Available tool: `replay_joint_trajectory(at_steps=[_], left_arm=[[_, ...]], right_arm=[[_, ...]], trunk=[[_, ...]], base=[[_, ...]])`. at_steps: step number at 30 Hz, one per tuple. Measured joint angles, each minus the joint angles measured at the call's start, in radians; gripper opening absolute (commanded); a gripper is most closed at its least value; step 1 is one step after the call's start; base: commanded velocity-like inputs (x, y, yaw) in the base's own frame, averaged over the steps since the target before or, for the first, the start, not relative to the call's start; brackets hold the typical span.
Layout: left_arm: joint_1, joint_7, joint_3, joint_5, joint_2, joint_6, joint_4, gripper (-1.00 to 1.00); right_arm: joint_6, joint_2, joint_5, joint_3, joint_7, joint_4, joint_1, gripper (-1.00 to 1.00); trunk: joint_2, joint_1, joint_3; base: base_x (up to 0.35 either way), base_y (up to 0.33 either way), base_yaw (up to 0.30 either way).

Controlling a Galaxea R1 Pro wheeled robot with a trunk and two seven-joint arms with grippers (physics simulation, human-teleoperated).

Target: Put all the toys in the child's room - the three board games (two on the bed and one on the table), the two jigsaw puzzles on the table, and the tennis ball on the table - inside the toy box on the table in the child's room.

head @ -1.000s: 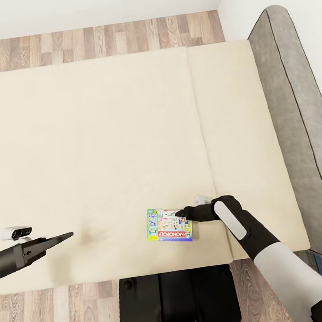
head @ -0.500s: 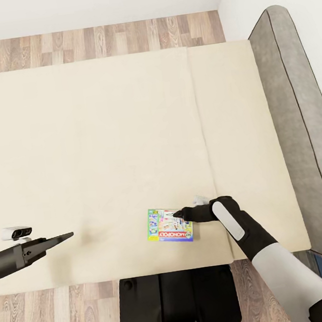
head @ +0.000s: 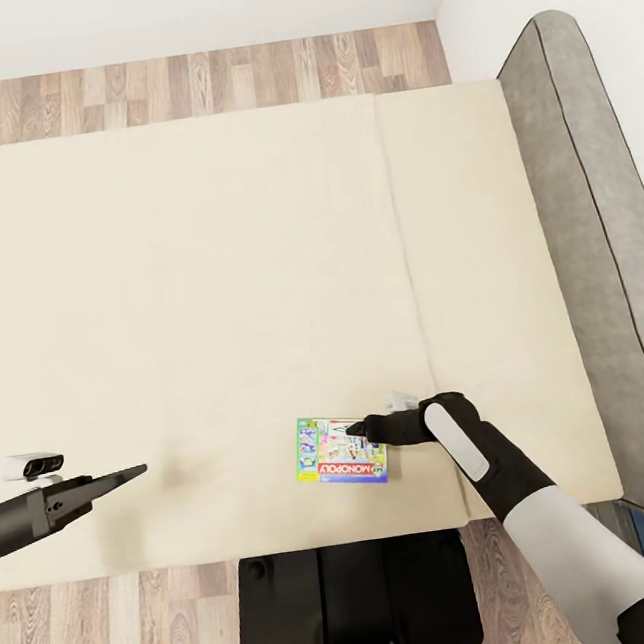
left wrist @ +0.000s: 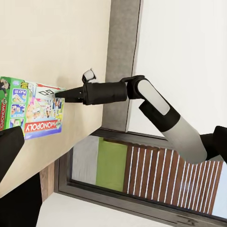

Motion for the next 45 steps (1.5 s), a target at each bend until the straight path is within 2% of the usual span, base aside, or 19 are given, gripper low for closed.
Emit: replay_joint_trajectory(at_steps=[45], left_arm=[[0.000,0.000,0.003,0.000,0.000,0.002,0.000,1.00]], right_arm=[[0.004,0.000,-0.001,-0.001,0.000,0.002,0.000,1.00]], trunk=[[0.000,0.000,0.000]], base=[[0.000,0.037,0.000]])
